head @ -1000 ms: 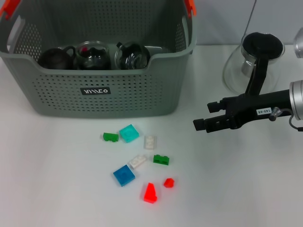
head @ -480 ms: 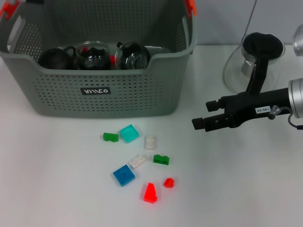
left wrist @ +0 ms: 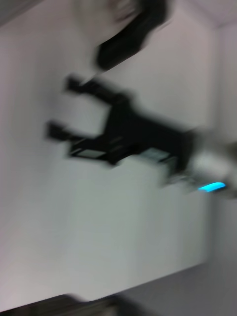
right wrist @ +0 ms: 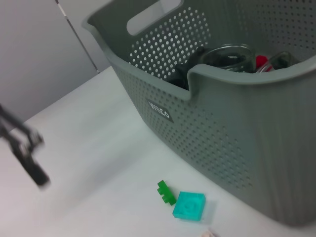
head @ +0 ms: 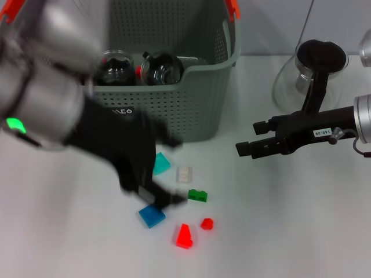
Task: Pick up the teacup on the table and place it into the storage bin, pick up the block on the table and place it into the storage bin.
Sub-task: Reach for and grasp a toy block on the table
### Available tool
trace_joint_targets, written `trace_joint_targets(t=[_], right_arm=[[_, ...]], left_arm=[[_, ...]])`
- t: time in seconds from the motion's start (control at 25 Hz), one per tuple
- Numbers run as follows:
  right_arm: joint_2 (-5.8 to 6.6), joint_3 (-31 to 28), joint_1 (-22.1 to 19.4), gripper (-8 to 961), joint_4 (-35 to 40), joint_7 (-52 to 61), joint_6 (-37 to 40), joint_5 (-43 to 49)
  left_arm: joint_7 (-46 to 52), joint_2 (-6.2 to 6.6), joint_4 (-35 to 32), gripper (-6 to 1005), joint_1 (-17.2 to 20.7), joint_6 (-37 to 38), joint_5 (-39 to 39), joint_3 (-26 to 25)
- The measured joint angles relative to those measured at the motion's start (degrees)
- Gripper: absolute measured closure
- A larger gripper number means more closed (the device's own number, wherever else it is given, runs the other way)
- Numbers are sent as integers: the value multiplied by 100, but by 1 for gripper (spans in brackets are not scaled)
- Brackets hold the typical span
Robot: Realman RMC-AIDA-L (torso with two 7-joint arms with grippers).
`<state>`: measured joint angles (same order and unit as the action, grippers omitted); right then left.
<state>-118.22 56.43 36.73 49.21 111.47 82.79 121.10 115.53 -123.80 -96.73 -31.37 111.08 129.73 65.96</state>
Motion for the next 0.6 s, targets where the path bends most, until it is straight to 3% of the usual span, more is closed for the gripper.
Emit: trace_joint_targets(t=[0.2,0.6], right_arm=[[5,0,-18,25,-11,0,-4,1],[15,0,-43,26,-85,-32,-57,1]], left_arm=[[596,-58,90,82,241,-471,1200,1519],[1749,-63,1289,84,-40,-1848,2254,2692]])
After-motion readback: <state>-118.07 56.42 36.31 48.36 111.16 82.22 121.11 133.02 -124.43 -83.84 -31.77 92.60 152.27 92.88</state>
